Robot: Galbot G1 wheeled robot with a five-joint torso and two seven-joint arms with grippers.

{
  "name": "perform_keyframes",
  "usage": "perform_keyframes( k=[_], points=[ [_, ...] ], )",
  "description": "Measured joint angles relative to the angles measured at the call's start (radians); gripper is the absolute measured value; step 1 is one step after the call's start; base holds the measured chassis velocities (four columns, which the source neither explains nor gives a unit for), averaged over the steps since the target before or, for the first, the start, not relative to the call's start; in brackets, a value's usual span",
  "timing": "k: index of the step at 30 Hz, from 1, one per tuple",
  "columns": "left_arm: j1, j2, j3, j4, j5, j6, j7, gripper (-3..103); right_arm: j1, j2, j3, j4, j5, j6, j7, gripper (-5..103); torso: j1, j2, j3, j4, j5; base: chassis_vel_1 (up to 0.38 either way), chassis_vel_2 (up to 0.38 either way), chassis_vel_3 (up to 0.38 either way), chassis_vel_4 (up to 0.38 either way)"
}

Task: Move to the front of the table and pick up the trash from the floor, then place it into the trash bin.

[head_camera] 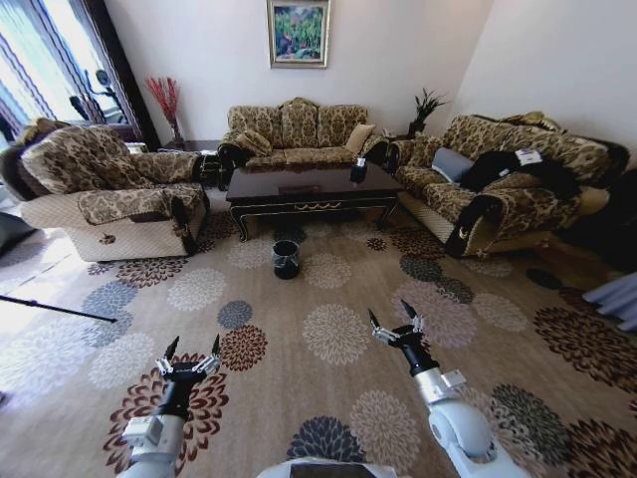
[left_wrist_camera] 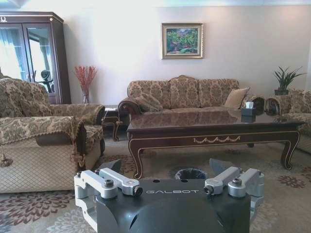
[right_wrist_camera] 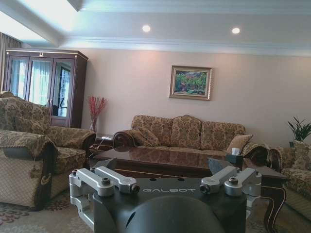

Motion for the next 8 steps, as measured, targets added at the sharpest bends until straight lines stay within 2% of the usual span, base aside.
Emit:
perform_keyframes(
  k=[8],
  points=[
    [0.0, 0.0, 0.0, 0.0, 0.0, 0.0, 0.0, 100, 0.0, 0.0, 0.0, 0.0, 0.0, 0.0, 0.0, 100, -0.002, -0.005, -0.003, 0.0, 0.0, 0.0, 0.0, 0.0, 0.0]
  ],
)
